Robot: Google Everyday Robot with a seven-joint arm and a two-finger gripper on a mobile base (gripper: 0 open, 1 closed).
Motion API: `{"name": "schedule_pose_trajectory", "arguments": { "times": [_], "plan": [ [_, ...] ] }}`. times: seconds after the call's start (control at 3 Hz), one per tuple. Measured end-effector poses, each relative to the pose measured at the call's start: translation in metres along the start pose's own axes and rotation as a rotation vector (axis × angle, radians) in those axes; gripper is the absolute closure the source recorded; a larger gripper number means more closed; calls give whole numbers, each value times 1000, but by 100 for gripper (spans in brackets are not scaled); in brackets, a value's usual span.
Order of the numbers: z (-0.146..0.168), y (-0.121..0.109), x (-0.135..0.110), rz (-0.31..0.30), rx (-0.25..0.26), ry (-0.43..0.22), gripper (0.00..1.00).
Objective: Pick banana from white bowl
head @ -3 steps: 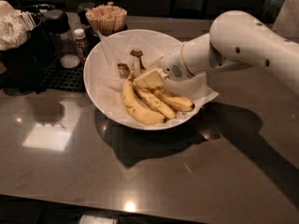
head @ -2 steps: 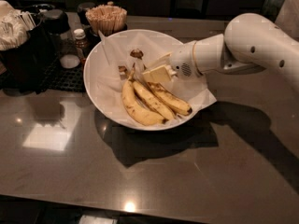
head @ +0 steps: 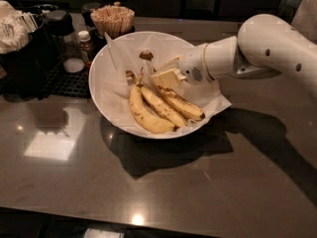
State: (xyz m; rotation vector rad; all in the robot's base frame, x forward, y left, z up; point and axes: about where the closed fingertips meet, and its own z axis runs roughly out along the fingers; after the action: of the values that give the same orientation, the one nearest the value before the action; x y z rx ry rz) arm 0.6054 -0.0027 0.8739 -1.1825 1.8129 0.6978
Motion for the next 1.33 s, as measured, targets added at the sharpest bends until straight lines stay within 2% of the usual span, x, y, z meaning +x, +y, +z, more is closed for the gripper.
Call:
{"name": "schedule_pose_trajectory", "arguments": {
  "times": [0.33, 0.67, 1.0, 1.33],
  "plan": [
    [0, 0, 0, 0, 0, 0, 81],
    [0, 0, 0, 0, 0, 0, 58],
    [1, -3, 3, -12, -10, 24, 38],
    [-4, -10, 6, -33, -18, 61, 37]
  ]
}}
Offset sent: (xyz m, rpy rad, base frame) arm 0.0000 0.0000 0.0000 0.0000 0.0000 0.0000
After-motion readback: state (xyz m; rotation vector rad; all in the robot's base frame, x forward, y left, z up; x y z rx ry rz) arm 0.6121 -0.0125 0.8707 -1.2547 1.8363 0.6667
